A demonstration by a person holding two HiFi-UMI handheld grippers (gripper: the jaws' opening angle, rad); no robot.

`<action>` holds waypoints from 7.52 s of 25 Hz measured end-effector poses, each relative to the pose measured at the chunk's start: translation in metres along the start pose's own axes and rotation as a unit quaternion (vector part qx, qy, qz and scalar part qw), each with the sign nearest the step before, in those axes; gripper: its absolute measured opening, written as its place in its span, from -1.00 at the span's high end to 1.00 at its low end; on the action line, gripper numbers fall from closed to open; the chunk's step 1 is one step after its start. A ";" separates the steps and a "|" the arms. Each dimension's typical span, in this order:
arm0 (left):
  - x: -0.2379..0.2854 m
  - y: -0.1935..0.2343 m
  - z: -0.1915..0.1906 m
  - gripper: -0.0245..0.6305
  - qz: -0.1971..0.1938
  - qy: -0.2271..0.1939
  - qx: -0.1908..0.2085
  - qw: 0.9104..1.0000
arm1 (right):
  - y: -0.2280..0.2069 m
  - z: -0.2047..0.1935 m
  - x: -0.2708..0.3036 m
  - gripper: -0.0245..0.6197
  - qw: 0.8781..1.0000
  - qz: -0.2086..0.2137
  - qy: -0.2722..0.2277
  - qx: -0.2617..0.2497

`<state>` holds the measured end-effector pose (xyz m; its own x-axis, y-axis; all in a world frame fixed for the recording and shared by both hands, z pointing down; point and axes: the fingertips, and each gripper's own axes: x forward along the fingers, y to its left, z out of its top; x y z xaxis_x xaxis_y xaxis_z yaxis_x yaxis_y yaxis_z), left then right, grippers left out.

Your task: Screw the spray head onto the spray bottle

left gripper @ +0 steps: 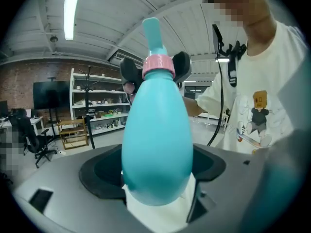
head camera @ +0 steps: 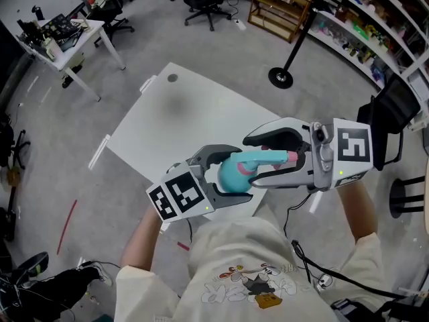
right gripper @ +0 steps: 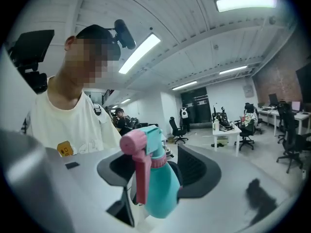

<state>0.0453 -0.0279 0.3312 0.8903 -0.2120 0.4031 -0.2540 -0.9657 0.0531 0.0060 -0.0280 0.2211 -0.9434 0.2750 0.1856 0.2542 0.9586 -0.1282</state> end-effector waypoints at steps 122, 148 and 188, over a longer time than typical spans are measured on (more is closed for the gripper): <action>-0.007 0.071 -0.061 -0.31 0.341 -0.022 -0.175 0.924 | -0.055 -0.056 0.032 0.42 0.958 -0.283 -0.014 0.045; 0.003 -0.047 -0.029 -0.31 -0.118 0.025 0.050 0.991 | 0.047 -0.028 0.023 0.29 0.985 0.173 0.011 -0.010; -0.017 0.082 -0.057 -0.31 0.372 -0.011 -0.123 0.920 | -0.060 -0.046 0.039 0.50 0.956 -0.294 0.016 -0.009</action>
<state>-0.0119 -0.0954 0.3807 0.4429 -0.8056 0.3936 -0.8713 -0.4902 -0.0229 -0.0365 -0.0718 0.2807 -0.9174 -0.3101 0.2495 -0.3143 0.9490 0.0240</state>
